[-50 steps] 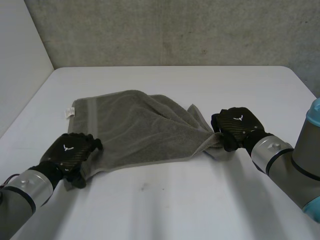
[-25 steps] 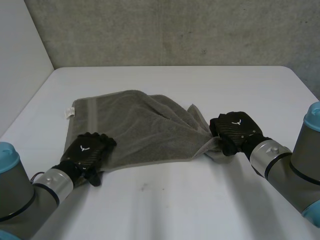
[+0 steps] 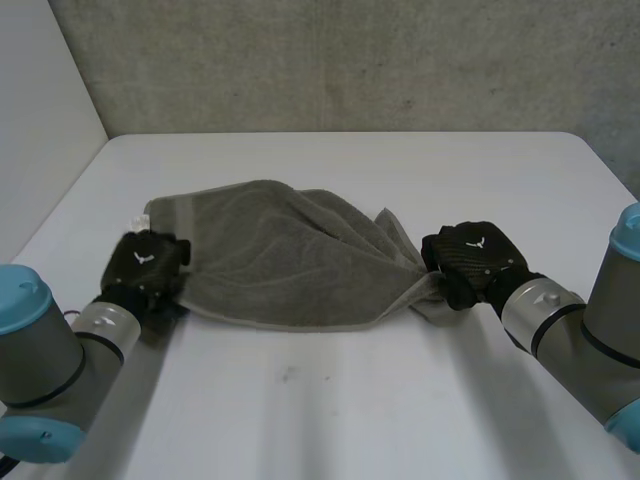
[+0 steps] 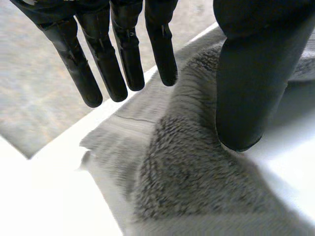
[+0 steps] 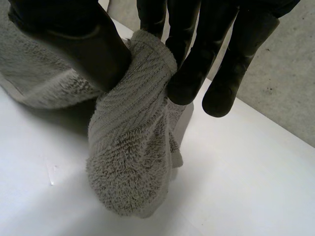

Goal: Fold the towel.

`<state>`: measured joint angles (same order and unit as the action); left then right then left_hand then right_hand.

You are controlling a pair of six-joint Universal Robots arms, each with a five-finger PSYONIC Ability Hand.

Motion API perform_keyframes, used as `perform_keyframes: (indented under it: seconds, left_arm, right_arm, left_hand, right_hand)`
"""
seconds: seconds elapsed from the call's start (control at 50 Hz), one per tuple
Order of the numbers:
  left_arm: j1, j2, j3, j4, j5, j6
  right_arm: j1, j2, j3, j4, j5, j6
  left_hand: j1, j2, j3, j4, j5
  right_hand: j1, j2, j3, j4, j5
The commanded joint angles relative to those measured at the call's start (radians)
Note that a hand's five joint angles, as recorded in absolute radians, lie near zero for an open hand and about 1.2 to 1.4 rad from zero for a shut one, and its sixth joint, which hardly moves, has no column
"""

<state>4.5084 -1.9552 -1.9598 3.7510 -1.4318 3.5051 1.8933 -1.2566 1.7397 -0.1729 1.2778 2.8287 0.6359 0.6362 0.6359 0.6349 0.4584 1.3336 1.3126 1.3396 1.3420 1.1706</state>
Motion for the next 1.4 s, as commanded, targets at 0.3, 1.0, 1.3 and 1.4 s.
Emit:
perform_keyframes:
  seconds: [0.3, 1.0, 1.3, 1.4]
  left_arm:
    - [-0.06, 0.136, -0.091, 0.036, -0.055, -0.009]
    - [-0.095, -0.014, -0.031, 0.039, -0.053, 0.015]
    - [-0.023, 0.14, 0.01, 0.039, -0.061, 0.012]
    - [-0.006, 0.465, -0.002, -0.009, -0.056, -0.003]
  right_arm:
    - [-0.002, 0.002, -0.002, 0.001, 0.002, -0.003]
    - [-0.002, 0.013, 0.0, 0.001, 0.002, -0.018]
    - [-0.042, -0.09, -0.063, 0.021, 0.034, -0.018]
    - [-0.096, -0.274, -0.143, 0.108, 0.028, -0.04]
  left_hand:
    - [-0.102, -0.102, -0.102, -0.101, -0.099]
    - [-0.135, -0.135, -0.135, -0.134, -0.132]
    - [0.76, 0.76, 0.76, 0.761, 0.763]
    - [0.76, 0.76, 0.76, 0.761, 0.763]
  right_hand:
    - [0.063, 0.084, 0.057, 0.054, 0.051]
    - [0.063, 0.084, 0.057, 0.054, 0.051]
    - [0.063, 0.084, 0.057, 0.054, 0.051]
    - [0.063, 0.084, 0.057, 0.054, 0.051]
